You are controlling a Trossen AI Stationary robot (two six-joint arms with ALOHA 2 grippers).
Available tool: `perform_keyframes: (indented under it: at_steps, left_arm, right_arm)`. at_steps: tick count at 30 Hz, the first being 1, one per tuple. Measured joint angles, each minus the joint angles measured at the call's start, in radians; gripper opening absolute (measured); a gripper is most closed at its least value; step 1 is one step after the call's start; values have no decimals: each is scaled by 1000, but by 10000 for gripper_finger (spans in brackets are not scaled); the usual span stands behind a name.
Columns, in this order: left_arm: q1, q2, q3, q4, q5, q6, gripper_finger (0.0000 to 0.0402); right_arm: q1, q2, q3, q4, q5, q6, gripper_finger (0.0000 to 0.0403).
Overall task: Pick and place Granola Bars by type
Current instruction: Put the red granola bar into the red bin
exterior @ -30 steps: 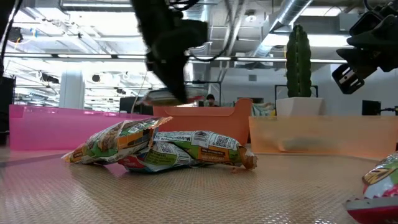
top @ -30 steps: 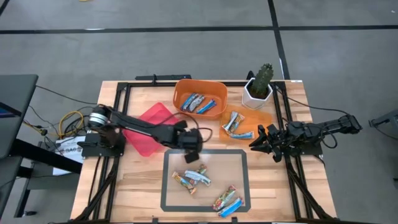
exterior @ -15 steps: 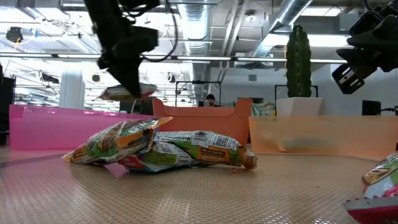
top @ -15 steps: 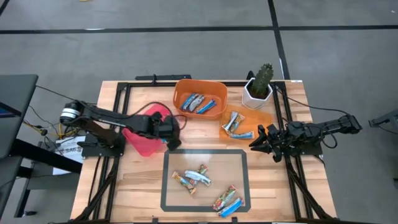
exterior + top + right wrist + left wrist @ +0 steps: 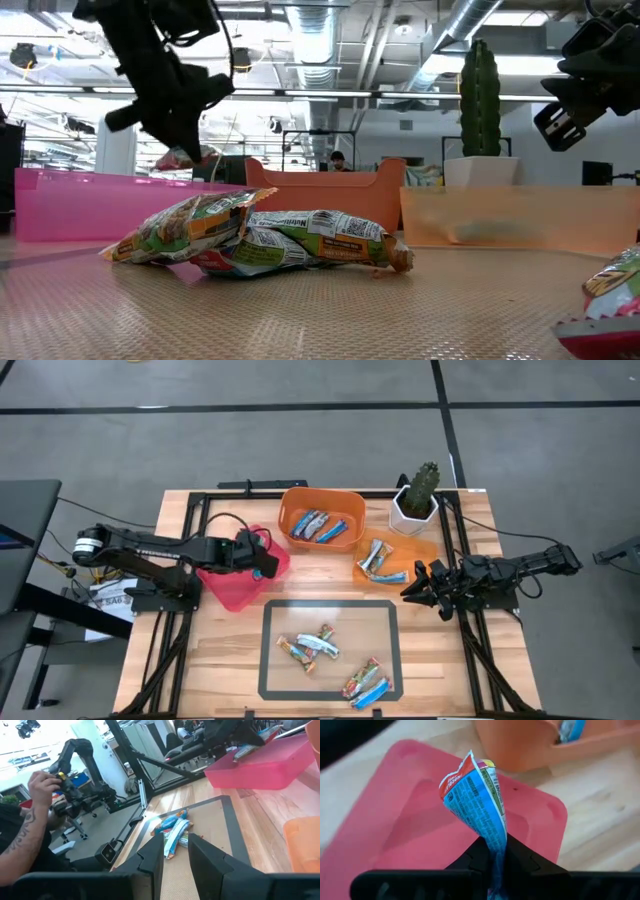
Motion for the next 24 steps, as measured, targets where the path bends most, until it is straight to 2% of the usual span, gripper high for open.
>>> perform_keyframes:
  at_steps: [6, 15, 24]
  left_arm:
    - [30, -72, -112, 142, 71, -80, 31]
    - [59, -122, -169, 154, -29, -130, 32]
    - [66, -122, -177, 167, -29, -232, 32]
  right_arm:
    - [0, 0, 0, 0, 0, 0, 82]
    - [0, 0, 0, 0, 0, 0, 82]
    - [0, 0, 0, 0, 0, 0, 82]
